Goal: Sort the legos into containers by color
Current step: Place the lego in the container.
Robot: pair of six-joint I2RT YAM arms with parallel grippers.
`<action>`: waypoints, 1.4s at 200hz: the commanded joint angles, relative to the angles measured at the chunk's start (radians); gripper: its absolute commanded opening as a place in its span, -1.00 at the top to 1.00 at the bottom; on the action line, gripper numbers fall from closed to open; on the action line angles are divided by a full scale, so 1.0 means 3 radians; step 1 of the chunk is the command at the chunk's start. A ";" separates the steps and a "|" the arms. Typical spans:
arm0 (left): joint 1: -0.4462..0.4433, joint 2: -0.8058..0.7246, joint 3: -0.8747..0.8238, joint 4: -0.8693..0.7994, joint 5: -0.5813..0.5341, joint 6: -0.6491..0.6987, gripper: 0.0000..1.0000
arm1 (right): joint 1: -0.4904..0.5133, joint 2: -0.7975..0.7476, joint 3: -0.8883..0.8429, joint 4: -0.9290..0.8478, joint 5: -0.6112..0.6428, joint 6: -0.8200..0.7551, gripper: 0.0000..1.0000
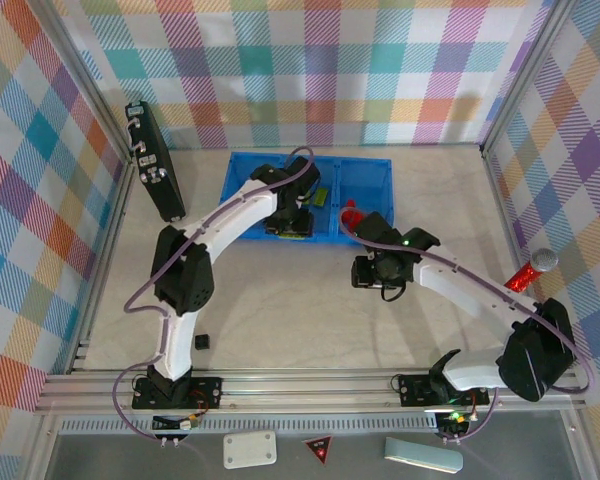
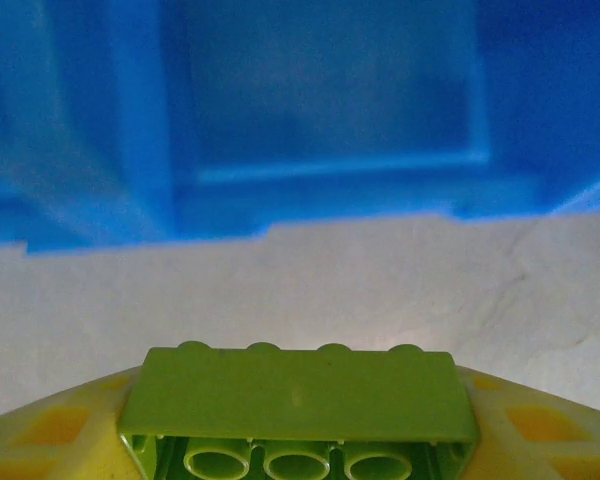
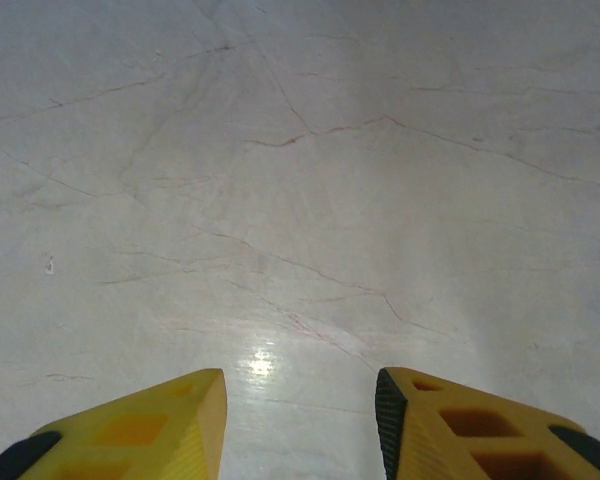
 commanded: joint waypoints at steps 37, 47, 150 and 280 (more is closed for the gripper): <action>0.0085 0.0726 0.1226 -0.0325 -0.0132 0.0149 -0.14 | 0.0022 -0.0222 -0.0068 -0.0213 0.0137 0.0133 0.09; 0.0100 0.0821 0.1367 -0.0327 -0.0119 0.0150 -0.15 | 0.0022 -0.0261 -0.0084 -0.0229 0.0153 0.0144 0.09; 0.0167 0.1196 0.1538 0.0395 -0.0128 0.0158 -0.14 | 0.0022 -0.0405 -0.0160 -0.0325 0.0214 0.0206 0.09; 0.0162 0.1427 0.1239 0.0824 -0.0154 0.0083 -0.14 | 0.0021 -0.0436 -0.0217 -0.0336 0.0219 0.0256 0.08</action>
